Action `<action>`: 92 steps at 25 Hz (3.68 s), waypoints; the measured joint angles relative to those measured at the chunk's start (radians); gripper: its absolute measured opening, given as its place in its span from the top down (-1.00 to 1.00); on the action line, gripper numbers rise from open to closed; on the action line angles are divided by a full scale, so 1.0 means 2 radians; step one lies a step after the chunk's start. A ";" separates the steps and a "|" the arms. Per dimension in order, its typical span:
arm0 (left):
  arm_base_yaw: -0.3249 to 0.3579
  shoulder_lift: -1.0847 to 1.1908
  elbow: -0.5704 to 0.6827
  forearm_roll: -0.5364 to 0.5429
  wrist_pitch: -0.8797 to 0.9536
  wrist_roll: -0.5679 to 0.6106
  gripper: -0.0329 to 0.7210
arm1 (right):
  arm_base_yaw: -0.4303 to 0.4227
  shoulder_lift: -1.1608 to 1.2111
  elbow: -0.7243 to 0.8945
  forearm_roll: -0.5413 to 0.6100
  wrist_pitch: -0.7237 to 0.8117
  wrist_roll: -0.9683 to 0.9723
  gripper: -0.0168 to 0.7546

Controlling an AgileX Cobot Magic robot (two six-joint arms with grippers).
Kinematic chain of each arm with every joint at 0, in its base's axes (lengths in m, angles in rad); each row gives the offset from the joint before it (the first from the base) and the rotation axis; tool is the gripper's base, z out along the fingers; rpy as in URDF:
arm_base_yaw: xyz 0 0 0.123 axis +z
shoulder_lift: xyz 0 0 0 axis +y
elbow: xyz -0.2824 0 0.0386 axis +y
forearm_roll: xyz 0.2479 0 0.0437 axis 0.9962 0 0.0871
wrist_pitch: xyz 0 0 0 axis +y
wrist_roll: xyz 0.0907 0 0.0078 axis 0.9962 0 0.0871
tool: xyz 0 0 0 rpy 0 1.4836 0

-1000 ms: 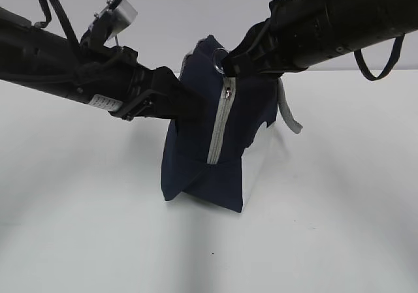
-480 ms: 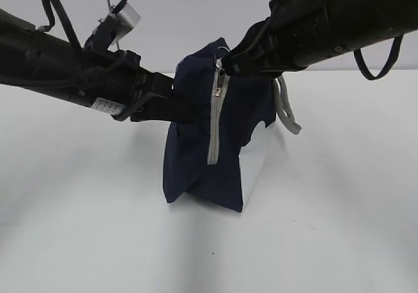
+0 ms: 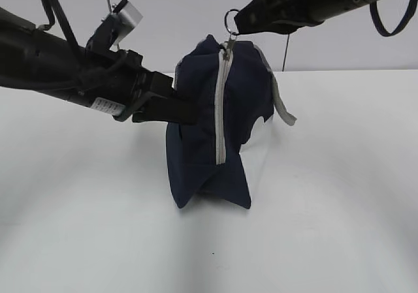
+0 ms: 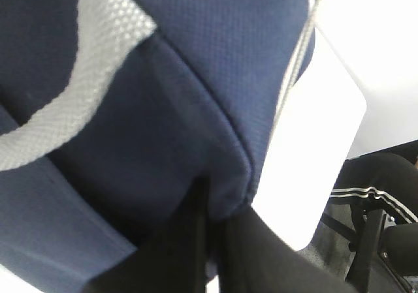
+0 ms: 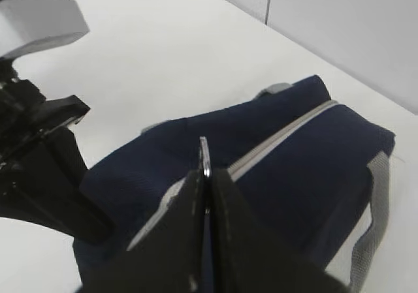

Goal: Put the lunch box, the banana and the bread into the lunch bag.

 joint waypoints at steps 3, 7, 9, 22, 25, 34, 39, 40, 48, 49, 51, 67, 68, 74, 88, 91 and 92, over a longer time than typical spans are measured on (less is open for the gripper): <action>0.000 0.000 -0.002 0.000 0.002 0.001 0.90 | -0.017 0.003 -0.006 0.000 0.022 0.000 1.00; 0.000 0.000 -0.002 0.010 0.006 0.001 0.90 | -0.021 0.022 -0.009 0.010 0.052 -0.013 1.00; 0.000 0.000 -0.002 0.010 0.009 0.001 0.85 | -0.023 0.035 -0.011 0.027 0.072 -0.036 1.00; 0.009 -0.039 -0.015 0.000 0.031 -0.100 -0.55 | -0.024 0.047 -0.013 0.065 0.104 -0.124 1.00; 0.009 -0.038 -0.019 -0.004 0.004 -0.142 -0.50 | -0.024 0.047 -0.013 0.065 0.105 -0.126 1.00; 0.010 -0.010 -0.021 -0.020 -0.014 -0.161 -0.35 | -0.024 0.047 -0.013 0.075 0.105 -0.127 1.00; 0.008 -0.001 -0.021 -0.026 -0.007 -0.162 -0.04 | -0.024 0.047 -0.013 0.078 0.105 -0.127 1.00; 0.008 -0.001 -0.021 -0.027 -0.007 -0.161 0.15 | -0.024 0.047 -0.013 0.079 0.105 -0.127 1.00; 0.008 -0.001 -0.021 -0.027 -0.002 -0.159 0.91 | -0.024 0.047 -0.013 0.084 0.088 -0.134 1.00; 0.008 -0.001 -0.021 -0.027 0.000 -0.159 0.91 | -0.024 0.047 -0.013 0.084 0.081 -0.138 1.00; 0.008 -0.001 -0.021 -0.029 0.002 -0.159 0.91 | -0.024 0.049 -0.013 0.084 0.071 -0.140 1.00; 0.008 -0.001 -0.022 -0.019 0.026 -0.144 0.91 | -0.048 0.134 -0.102 0.088 0.080 -0.142 1.00; 0.008 -0.001 -0.022 -0.018 0.028 -0.144 0.91 | -0.048 0.140 -0.109 0.088 0.080 -0.142 1.00; 0.008 -0.001 -0.022 0.000 0.051 -0.143 0.91 | -0.056 0.166 -0.147 0.088 0.077 -0.142 1.00; 0.008 -0.001 -0.022 0.044 0.099 -0.130 0.91 | -0.078 0.328 -0.309 0.088 0.084 -0.140 1.00; 0.008 -0.001 -0.022 0.050 0.102 -0.129 0.91 | -0.080 0.357 -0.342 0.088 0.103 -0.133 1.00; 0.008 -0.001 -0.022 0.051 0.102 -0.129 0.91 | -0.080 0.361 -0.347 0.088 0.106 -0.131 1.00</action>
